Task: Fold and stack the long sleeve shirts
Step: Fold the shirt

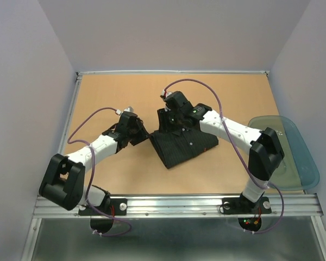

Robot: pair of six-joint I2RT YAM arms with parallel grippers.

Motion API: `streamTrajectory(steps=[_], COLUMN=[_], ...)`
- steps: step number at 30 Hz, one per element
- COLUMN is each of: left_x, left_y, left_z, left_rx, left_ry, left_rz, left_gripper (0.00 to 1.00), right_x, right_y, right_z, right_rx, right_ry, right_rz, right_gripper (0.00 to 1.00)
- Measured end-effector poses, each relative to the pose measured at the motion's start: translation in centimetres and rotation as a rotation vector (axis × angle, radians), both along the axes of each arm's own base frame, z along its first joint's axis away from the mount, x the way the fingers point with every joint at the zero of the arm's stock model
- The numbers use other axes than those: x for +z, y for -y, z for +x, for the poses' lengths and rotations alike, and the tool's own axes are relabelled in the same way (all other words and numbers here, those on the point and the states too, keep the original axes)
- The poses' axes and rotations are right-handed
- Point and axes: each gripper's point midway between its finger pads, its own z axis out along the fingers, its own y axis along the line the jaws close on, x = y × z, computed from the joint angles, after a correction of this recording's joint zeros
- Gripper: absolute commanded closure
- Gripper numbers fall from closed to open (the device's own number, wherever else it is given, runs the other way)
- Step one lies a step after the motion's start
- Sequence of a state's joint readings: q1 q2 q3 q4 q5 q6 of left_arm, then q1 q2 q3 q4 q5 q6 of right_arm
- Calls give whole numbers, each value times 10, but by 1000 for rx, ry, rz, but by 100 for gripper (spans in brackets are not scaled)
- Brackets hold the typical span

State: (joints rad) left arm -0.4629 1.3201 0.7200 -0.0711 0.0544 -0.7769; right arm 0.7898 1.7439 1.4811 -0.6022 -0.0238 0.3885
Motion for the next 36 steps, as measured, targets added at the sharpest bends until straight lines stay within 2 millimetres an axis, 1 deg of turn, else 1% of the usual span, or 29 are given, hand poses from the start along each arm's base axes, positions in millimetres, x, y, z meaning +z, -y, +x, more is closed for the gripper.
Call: streamTrajectory(steps=[1,4,5,7,10,12,13,15,19,20,21,23,26,27,32,33,36], left_x=[-5,-14,-17,-22,-33,-40,-42,-43,-42,-42,-44,-47,-54,-57,-59,-59,-60], left_y=[1,3,3,5,7,7,7,8,10,11,11,12,13,13,15,15,16], left_z=[2,7,9,12,16,17,17,18,22,24,24,25,25,24,23,23,23], left_rx=[3,13,18,17,21,23,24,24,26,27,27,28,24,25,18,18,13], left_ry=[-9,-24,-32,-39,-56,-70,-75,-75,-58,-56,-55,-60,-67,-73,-63,-62,-55], left_rz=[1,0,1,-1,-3,-1,0,0,-11,-12,-13,-15,-16,-19,-36,-40,-48], left_gripper=[51,51,51,51,51,51,51,52,58,60,64,66,69,73,81,83,86], right_x=[2,0,-3,-13,-31,-49,-54,-68,-80,-81,-83,-85,-83,-82,-82,-83,-87], right_y=[-7,-20,-24,-30,-32,-33,-33,-33,-33,-34,-34,-35,-38,-39,-42,-43,-45], right_z=[5,16,20,25,31,36,37,39,43,44,45,46,49,49,47,46,45], right_rx=[-6,-25,-33,-45,-69,-87,-92,-104,-126,-128,-131,-135,-138,-138,-136,-133,-129], right_ry=[15,36,38,31,20,9,5,-7,-10,-9,-9,-8,2,6,14,13,13], right_rz=[26,71,81,85,67,44,38,17,4,5,5,9,23,24,22,20,17], right_gripper=[50,50,50,50,50,50,50,50,51,51,52,52,52,52,52,52,52])
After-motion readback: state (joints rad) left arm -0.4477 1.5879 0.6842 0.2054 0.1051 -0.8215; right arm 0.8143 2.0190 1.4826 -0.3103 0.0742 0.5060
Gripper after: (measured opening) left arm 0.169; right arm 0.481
